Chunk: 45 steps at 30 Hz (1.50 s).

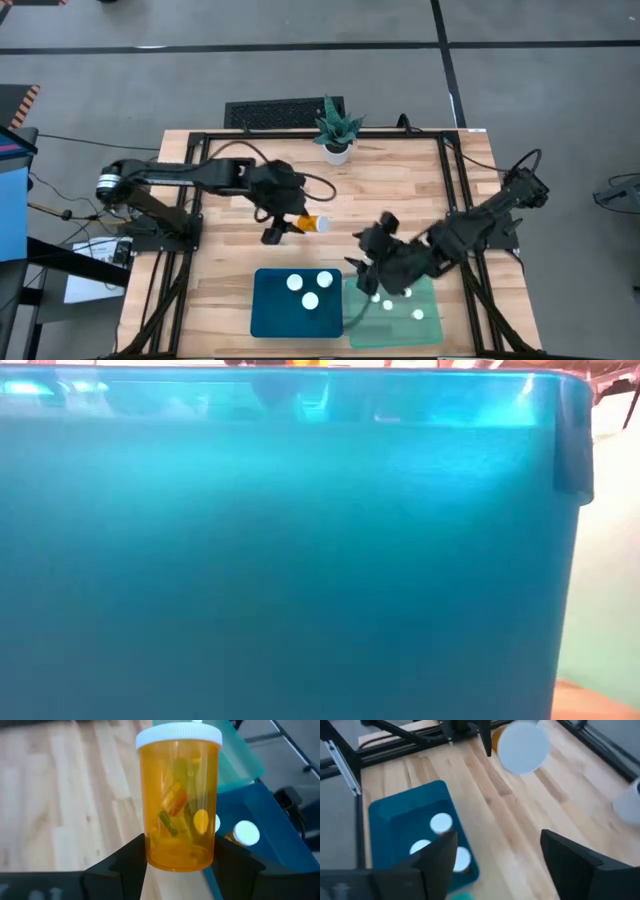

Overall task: Pick and place medicine bottles into bin by pill shape (circle, oval)
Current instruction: Put the large orange pill bottle into the blue bin

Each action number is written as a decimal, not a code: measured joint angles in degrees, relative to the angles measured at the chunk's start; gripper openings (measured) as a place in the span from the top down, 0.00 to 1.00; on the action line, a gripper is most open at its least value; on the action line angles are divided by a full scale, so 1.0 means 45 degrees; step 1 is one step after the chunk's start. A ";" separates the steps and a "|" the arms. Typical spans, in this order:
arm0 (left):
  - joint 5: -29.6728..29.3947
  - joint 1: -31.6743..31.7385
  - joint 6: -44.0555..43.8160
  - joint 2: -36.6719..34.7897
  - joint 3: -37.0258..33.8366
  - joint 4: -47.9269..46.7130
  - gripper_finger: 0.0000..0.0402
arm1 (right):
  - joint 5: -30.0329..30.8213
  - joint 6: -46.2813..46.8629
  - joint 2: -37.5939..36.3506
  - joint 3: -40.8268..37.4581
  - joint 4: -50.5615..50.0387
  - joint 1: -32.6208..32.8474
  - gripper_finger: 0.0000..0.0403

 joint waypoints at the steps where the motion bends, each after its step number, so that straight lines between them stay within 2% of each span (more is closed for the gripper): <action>1: -0.0148 -0.0029 -0.0053 -0.0229 0.0000 0.0071 0.53 | -0.0279 -0.0572 -0.0012 0.0000 0.0208 -0.0324 0.26; 6: -0.0894 -0.0106 -0.0119 -0.0879 0.0000 0.0119 0.51 | -0.1566 -0.2830 -0.0014 0.0000 0.1699 -0.1783 0.13; 9: -0.0942 -0.0107 -0.0384 -0.0889 0.0000 -0.0001 0.51 | -0.1719 -0.3953 -0.0014 0.0000 0.2498 -0.2343 0.08; 12: -0.0946 -0.0121 -0.0393 -0.0889 -0.0003 -0.0154 0.51 | -0.1764 -0.4582 -0.0014 0.0010 0.2725 -0.2706 0.07; 16: -0.1368 -0.0136 -0.0397 -0.0884 0.0000 -0.0559 0.51 | -0.2591 -0.4590 -0.0014 0.0010 0.2433 -0.2906 0.09; 20: -0.2717 -0.0141 -0.0006 -0.0884 -0.0005 -0.2432 0.51 | -0.2747 -0.4171 -0.0014 0.0010 0.2387 -0.2435 0.10; 23: -0.2774 -0.0079 0.0454 -0.0884 -0.0122 -0.2984 0.49 | -0.2728 -0.3755 -0.0014 0.0010 0.2330 -0.1920 0.10; 26: -0.2071 0.0134 0.0404 -0.0884 -0.0513 -0.2674 0.44 | -0.2639 -0.3123 -0.0014 0.0010 0.1980 -0.1476 0.10; 29: -0.2034 0.0336 0.0189 -0.0886 -0.1472 -0.2036 0.36 | -0.2613 -0.2676 0.0187 0.0021 0.1723 -0.1321 0.10; 34: -0.2045 0.0326 0.0191 -0.0875 -0.3747 0.0524 0.26 | -0.2600 -0.2454 0.0345 0.0015 0.1565 -0.1215 0.11; 38: -0.2113 0.0340 0.0602 -0.0875 -0.5118 0.2319 0.26 | -0.2600 -0.2446 0.0357 0.0005 0.1533 -0.1220 0.11; 41: -0.1686 0.0238 0.2118 -0.0875 -0.5696 0.2912 0.28 | -0.2633 -0.2443 0.0389 0.0005 0.1476 -0.1272 0.11; 45: -0.1462 -0.0055 0.4325 -0.0875 -0.5853 0.2685 0.29 | -0.2868 -0.2399 0.0389 0.0005 0.1464 -0.1264 0.12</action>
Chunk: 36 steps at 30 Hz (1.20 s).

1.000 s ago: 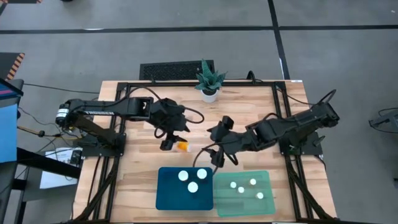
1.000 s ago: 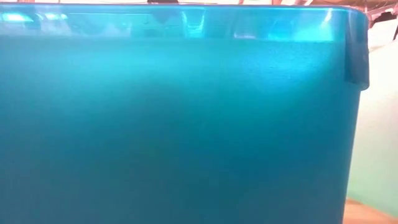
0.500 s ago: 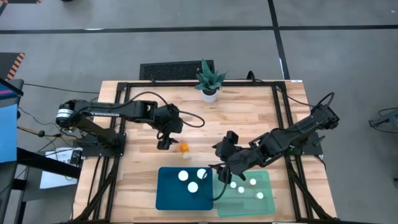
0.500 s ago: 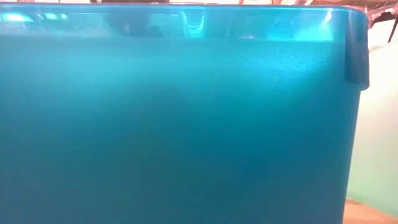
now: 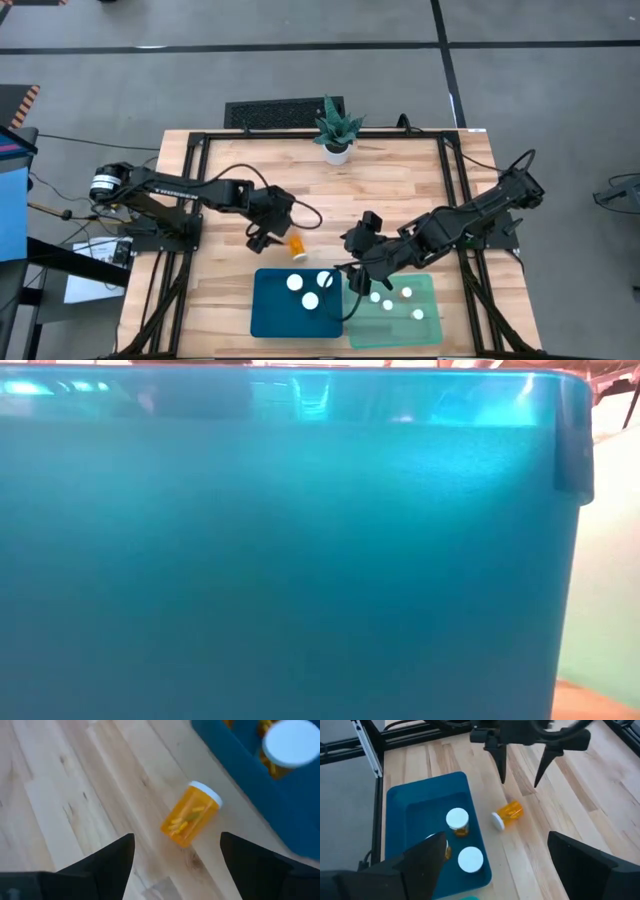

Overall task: Pick and place medicine bottles into bin by pill shape (circle, oval)
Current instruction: Put the large orange pill bottle into the blue bin

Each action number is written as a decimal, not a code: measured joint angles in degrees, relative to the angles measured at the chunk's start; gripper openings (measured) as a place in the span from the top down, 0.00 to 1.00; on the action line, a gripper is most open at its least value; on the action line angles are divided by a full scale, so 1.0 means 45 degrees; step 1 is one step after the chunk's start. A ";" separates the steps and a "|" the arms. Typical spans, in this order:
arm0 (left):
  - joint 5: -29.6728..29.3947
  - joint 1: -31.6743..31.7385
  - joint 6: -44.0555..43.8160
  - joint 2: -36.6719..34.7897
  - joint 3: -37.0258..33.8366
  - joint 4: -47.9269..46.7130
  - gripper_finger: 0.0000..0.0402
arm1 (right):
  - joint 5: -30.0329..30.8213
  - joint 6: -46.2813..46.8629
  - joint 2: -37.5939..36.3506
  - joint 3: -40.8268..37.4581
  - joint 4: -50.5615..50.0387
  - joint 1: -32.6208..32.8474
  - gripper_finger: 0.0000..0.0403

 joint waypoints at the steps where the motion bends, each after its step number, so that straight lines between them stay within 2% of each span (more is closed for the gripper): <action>1: -0.0002 -0.0041 0.0402 0.0000 0.0000 -0.0002 0.29 | -0.0016 0.0000 0.0000 -0.0002 -0.0007 0.0001 0.12; 4: 0.0049 -0.0076 0.1366 0.0149 0.0012 0.0040 0.29 | -0.0118 0.0045 0.0000 0.0000 -0.0004 0.0010 0.12; 8: 0.0071 -0.0076 0.2079 0.1267 0.0129 0.0122 0.29 | -0.0358 0.0141 0.0000 0.0000 -0.0002 0.0005 0.12; 13: -0.0317 -0.0169 0.2409 0.3249 0.1137 0.0078 0.29 | -0.0385 0.0282 0.0000 -0.0005 -0.0197 0.0005 0.12; 17: -0.0098 -0.0169 0.2601 0.4098 0.1935 0.0134 0.29 | -0.0413 0.0518 0.0000 -0.0005 -0.0194 0.0107 0.12; 24: -0.0084 -0.0256 0.4155 0.4585 0.2269 -0.1466 0.29 | -0.0413 0.0752 0.0000 -0.0005 -0.0260 0.0480 0.13; 31: -0.0100 -0.0256 0.4306 0.4585 0.2249 0.0246 0.29 | -0.0404 0.1078 0.0000 -0.0005 -0.0294 0.0685 0.14; 36: 0.0260 -0.0372 0.3867 0.4697 0.2249 0.0094 0.29 | -0.0393 0.1098 0.0000 -0.0005 -0.0299 0.0787 0.14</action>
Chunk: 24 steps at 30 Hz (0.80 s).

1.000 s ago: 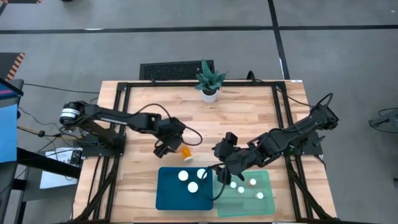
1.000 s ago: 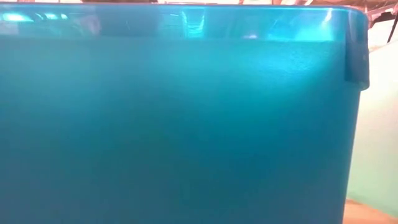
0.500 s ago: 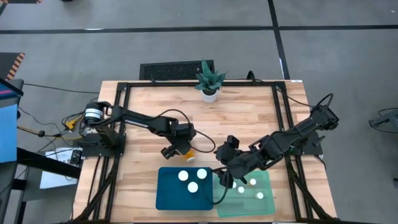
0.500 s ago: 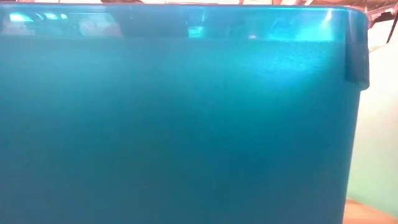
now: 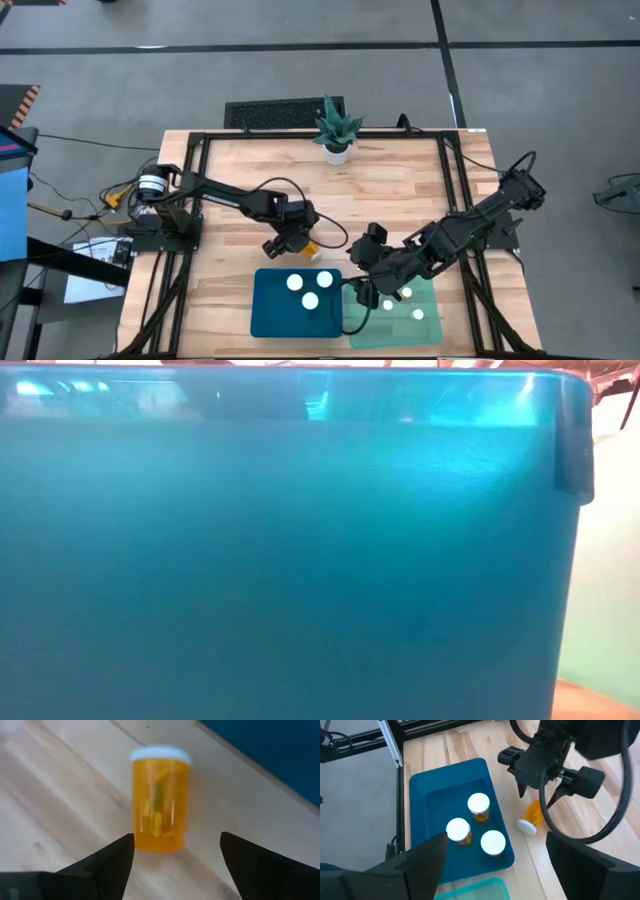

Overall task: Pick and place medicine bottles into bin by pill shape (circle, oval)
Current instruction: Put the large orange pill bottle into the blue bin

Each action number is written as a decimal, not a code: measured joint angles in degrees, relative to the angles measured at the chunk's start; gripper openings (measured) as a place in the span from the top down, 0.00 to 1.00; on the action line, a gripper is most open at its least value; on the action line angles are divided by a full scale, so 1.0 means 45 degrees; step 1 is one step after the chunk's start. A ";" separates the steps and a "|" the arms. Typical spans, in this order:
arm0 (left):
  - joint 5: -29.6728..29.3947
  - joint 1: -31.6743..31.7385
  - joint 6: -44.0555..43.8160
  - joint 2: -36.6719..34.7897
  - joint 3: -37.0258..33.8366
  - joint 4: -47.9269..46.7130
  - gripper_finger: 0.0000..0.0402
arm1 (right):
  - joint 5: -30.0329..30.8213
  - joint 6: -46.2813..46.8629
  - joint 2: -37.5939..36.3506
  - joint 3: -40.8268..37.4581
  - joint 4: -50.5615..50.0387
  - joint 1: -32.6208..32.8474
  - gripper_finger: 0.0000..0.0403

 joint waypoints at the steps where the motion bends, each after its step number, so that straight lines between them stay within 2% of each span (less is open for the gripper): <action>1: 0.0046 -0.0034 -0.0002 0.0068 -0.0001 -0.0023 0.29 | 0.0000 0.0001 0.0000 0.0000 0.0000 0.0004 0.14; 6: -0.0218 -0.0240 0.0025 0.0872 0.0135 0.0314 0.29 | 0.0011 0.0068 0.0000 0.0000 -0.0118 0.0001 0.14; 12: -0.0177 -0.0394 -0.1055 0.1593 0.0757 0.0232 0.30 | 0.0024 0.0350 -0.0005 0.0000 -0.0293 0.0001 0.15; 19: 0.0403 -0.0404 -0.2531 0.1666 0.1535 -0.0365 0.36 | 0.0024 0.0340 -0.0005 0.0000 -0.0380 0.0001 0.16; 24: 0.0423 -0.0404 -0.2814 0.1661 0.1783 -0.0463 0.37 | 0.0024 0.0349 -0.0005 0.0000 -0.0413 0.0001 0.16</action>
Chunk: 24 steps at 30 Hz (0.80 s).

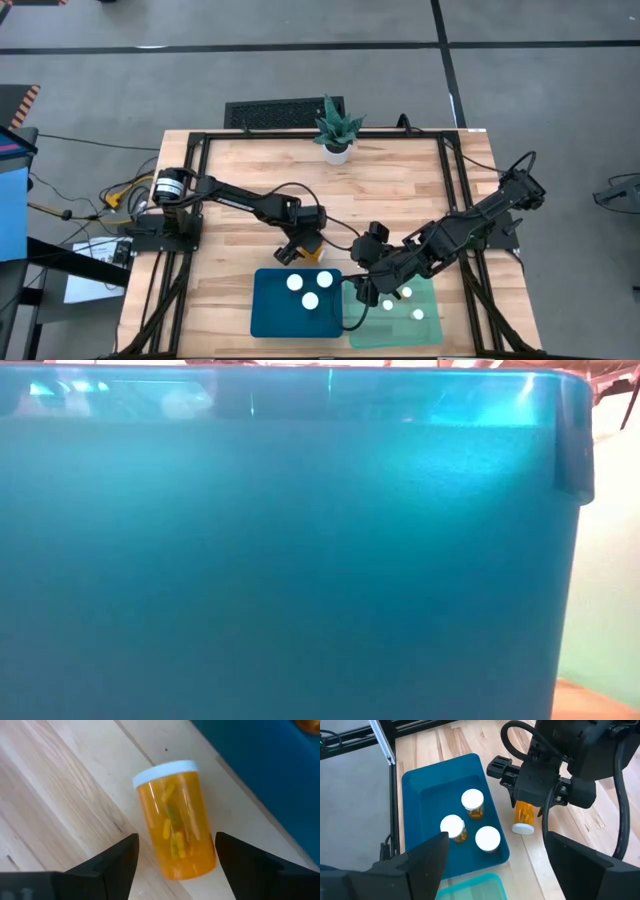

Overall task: Pick and place medicine bottles into bin by pill shape (circle, oval)
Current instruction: Put the large orange pill bottle into the blue bin

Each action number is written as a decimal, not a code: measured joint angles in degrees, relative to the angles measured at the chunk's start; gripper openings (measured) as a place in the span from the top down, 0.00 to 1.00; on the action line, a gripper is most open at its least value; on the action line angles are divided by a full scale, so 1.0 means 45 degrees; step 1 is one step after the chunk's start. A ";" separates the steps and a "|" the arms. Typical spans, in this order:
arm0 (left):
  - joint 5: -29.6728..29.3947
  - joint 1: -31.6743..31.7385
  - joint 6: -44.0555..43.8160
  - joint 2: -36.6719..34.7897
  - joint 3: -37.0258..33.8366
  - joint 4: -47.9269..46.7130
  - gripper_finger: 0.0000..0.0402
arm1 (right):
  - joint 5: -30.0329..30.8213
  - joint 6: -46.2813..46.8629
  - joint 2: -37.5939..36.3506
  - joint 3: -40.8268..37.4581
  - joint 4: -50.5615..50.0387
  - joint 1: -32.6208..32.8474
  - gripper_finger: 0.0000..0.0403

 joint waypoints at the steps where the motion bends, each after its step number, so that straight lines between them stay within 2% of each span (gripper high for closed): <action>1: -0.0030 0.0000 0.0000 0.0000 0.0000 -0.0022 0.37 | 0.0000 0.0001 0.0000 0.0000 0.0000 0.0000 0.16; 11: -0.0631 0.0000 -0.0110 0.0316 -0.0039 0.0014 0.39 | 0.0000 0.0001 -0.0005 0.0000 0.0053 0.0049 0.17; 19: -0.0792 0.0000 -0.0218 0.0312 -0.0039 0.0065 0.57 | 0.0000 -0.0004 -0.0005 0.0000 0.0039 0.0044 0.17; 24: -0.0933 0.0000 -0.0458 0.0311 -0.0039 0.0314 0.58 | 0.0000 -0.0004 -0.0005 0.0000 -0.0005 0.0049 0.18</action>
